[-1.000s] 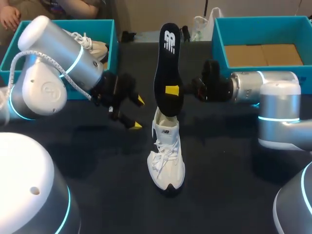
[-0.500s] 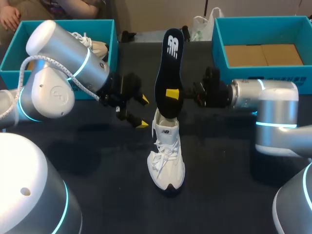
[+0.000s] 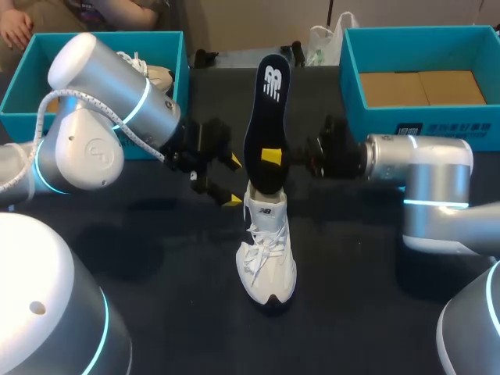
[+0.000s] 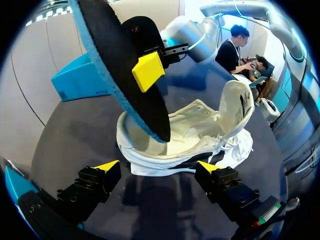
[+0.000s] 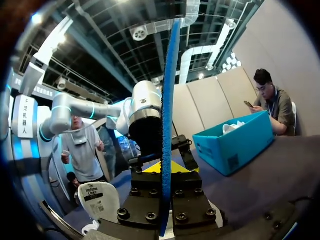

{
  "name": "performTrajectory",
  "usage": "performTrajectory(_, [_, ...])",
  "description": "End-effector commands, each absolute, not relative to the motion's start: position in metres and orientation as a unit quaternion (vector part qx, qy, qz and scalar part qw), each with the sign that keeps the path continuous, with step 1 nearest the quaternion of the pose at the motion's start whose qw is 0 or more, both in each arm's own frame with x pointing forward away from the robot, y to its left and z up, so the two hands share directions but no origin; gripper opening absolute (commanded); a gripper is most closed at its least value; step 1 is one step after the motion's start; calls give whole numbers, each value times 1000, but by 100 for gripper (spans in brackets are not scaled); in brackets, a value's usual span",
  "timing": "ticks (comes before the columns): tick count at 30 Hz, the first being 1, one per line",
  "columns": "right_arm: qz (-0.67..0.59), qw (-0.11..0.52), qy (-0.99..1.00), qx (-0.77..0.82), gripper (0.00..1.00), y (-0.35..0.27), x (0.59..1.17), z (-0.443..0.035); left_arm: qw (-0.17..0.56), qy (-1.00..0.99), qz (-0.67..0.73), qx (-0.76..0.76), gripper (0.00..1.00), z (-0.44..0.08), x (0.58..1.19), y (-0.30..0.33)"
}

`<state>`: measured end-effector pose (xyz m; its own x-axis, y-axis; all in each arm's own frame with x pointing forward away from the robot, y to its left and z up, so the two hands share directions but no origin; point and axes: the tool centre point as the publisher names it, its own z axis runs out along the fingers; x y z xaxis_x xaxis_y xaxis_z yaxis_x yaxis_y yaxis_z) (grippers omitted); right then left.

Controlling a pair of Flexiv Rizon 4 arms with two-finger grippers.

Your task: Take the shoe out of the shoebox, open the shoe tongue, remove and reinsert the insole, then place the shoe into the shoebox

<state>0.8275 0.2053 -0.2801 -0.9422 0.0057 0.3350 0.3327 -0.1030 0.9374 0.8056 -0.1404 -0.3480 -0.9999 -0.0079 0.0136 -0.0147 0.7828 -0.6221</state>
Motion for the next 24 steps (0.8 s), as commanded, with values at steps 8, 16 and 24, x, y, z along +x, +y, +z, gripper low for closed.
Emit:
performTrajectory(8, [-734,120,-655,-136,0,207,825,-295,2,-948,319,4,100,-354,804,-145])
performTrajectory(16, [-732,124,-653,-148,0,207,822,-306,2,-948,319,4,100,-354,804,-145])
performTrajectory(24, [-732,131,-650,-158,0,209,816,-315,2,-948,319,4,100,-354,804,-145])
